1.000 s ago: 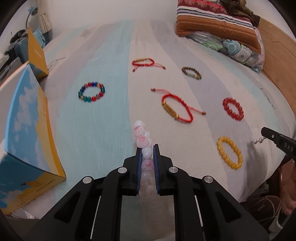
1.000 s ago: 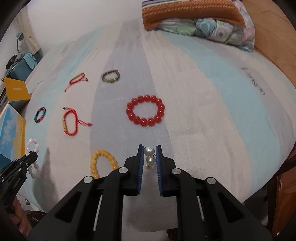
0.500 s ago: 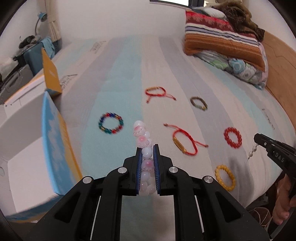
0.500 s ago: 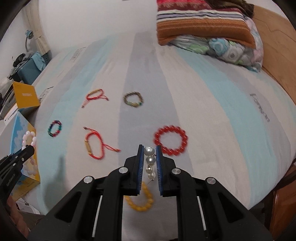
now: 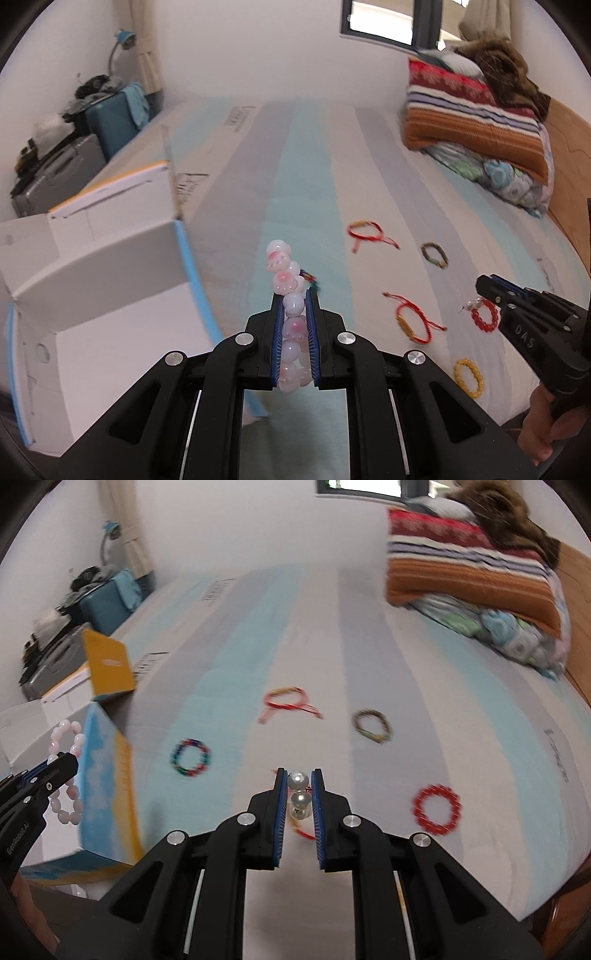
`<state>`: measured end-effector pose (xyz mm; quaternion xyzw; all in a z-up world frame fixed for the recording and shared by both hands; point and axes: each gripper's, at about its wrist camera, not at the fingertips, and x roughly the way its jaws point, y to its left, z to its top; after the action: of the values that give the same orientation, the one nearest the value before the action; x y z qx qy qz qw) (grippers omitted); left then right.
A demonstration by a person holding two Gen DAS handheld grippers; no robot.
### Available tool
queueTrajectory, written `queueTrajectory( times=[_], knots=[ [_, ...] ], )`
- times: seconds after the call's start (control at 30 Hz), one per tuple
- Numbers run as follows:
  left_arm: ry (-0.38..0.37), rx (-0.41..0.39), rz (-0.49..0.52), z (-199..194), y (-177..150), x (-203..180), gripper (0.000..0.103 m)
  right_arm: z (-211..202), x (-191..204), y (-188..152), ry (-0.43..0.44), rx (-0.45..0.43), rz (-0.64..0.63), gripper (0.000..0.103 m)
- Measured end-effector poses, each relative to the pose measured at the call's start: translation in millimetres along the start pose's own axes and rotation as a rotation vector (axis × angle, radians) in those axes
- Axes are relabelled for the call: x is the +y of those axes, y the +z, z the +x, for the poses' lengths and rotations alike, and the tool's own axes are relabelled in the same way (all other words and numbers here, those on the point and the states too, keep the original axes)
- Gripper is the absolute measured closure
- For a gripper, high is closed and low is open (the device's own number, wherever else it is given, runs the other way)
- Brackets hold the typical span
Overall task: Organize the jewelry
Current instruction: 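Carry the white-pink bracelet and pearls with both tools over the white box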
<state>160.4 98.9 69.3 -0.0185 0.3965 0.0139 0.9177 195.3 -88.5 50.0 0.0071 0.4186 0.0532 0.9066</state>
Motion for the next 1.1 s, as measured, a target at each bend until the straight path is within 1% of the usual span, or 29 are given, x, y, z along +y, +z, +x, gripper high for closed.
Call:
queueTrajectory(
  times=[0.07,0.3,0.4,0.6,0.7,0.83,0.97,1.1],
  knots=[
    [0.018,-0.009,-0.014,-7.2,1.4,13.8,0.092,-3.4,21.7,5.3,0.024,-0.014,-0.027,0.091],
    [0.105,-0.021,-0.101,-30.1,-2.5,85.8,0.092,-13.7,103.9,14.6,0.128,-0.043,-0.123,0.091],
    [0.139,-0.019,-0.134,-37.6,-9.6,113.8,0.092,-15.2,143.3,12.5,0.173,-0.043,-0.167,0.091],
    [0.204,-0.002,-0.202,-49.8,-28.2,168.6,0.092,-16.6,205.1,1.1,0.244,-0.035,-0.239,0.091],
    [0.239,0.020,-0.241,-51.0,-40.5,195.8,0.092,-12.4,230.7,-5.3,0.275,-0.014,-0.267,0.091],
    [0.262,0.050,-0.282,-47.9,-55.0,218.4,0.092,-1.8,256.6,-16.5,0.293,0.032,-0.300,0.091],
    [0.291,0.082,-0.307,-40.4,-69.2,234.9,0.092,13.2,269.8,-26.2,0.285,0.083,-0.319,0.091],
    [0.287,0.118,-0.333,-30.7,-82.9,244.8,0.092,25.8,280.9,-34.8,0.273,0.123,-0.349,0.091]
  ],
)
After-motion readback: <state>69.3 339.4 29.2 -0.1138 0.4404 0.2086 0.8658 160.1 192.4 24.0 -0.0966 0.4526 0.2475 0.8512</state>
